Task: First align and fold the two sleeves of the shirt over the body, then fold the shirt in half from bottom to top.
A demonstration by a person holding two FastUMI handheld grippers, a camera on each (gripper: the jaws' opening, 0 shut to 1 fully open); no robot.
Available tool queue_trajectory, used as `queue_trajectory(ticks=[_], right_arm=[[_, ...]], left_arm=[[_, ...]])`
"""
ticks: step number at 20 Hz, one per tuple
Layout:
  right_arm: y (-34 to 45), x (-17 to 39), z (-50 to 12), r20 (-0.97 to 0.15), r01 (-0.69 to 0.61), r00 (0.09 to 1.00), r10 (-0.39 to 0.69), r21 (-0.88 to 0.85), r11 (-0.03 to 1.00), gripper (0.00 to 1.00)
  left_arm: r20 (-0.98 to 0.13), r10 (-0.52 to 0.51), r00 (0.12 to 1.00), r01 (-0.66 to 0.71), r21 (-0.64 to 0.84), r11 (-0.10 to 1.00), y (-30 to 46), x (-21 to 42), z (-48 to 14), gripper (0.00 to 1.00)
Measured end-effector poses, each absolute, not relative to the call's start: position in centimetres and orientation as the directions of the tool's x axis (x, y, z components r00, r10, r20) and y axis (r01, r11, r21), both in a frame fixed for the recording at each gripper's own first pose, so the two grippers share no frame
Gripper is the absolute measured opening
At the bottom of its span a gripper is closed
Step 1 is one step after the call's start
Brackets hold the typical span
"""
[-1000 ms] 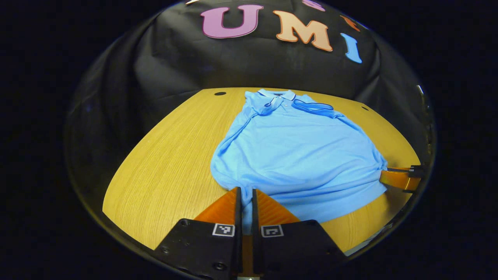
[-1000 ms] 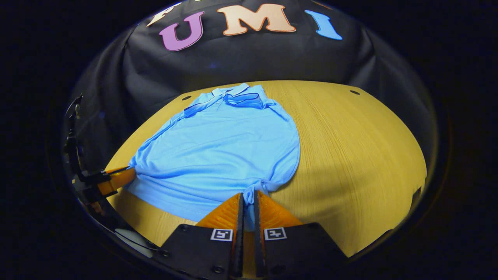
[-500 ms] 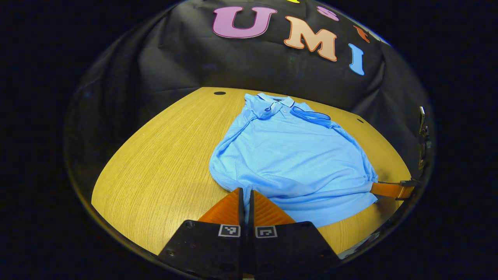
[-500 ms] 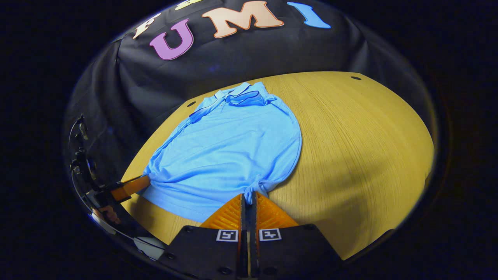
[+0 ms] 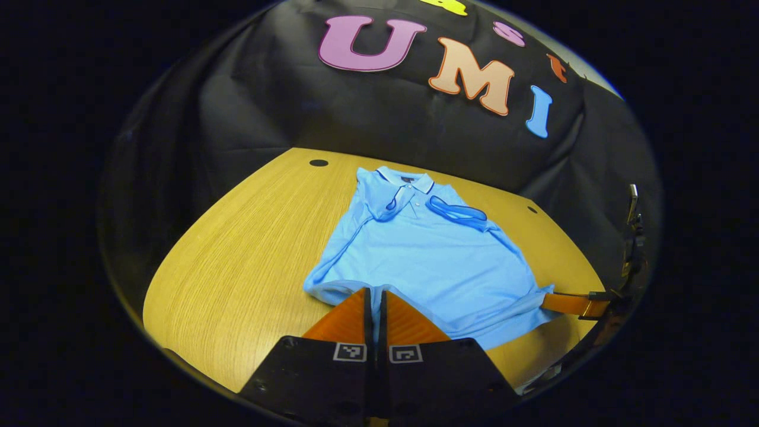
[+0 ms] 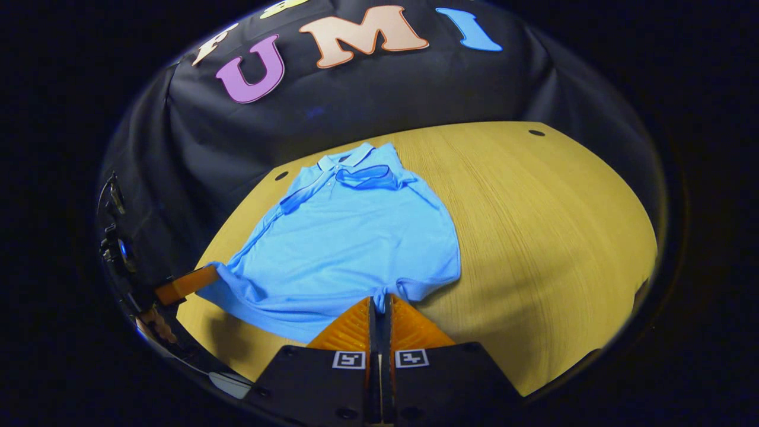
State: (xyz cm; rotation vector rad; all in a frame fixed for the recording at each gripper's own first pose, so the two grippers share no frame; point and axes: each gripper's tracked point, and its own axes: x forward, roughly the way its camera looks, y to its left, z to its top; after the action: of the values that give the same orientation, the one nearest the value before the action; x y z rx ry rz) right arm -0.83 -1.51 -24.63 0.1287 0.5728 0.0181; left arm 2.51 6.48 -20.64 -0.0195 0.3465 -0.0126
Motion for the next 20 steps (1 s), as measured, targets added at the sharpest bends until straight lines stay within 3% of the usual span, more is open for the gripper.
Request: queue_trajectory(ticks=[11, 16, 20], right_arm=[[-1.5, 17.1, -16.7, -0.407, 0.103, 0.912, -0.055, 0.097, 0.99, 0.04], [-2.1, 26.9, -16.1, -0.38, 0.13, 0.92, -0.092, 0.077, 0.988, 0.04], [-2.1, 31.4, -18.1, -0.389, 0.155, 0.917, -0.092, 0.135, 0.979, 0.04]], left_arm=[[-0.265, -0.094, 0.96, 0.091, -0.021, 0.996, 9.0, 18.6, -11.9, 0.0], [-0.286, -0.073, 0.956, 0.071, -0.018, 0.997, 10.4, 27.4, -11.8, 0.0], [-0.299, -0.014, 0.954, 0.01, -0.014, 1.0, 12.2, 32.5, -13.3, 0.0]])
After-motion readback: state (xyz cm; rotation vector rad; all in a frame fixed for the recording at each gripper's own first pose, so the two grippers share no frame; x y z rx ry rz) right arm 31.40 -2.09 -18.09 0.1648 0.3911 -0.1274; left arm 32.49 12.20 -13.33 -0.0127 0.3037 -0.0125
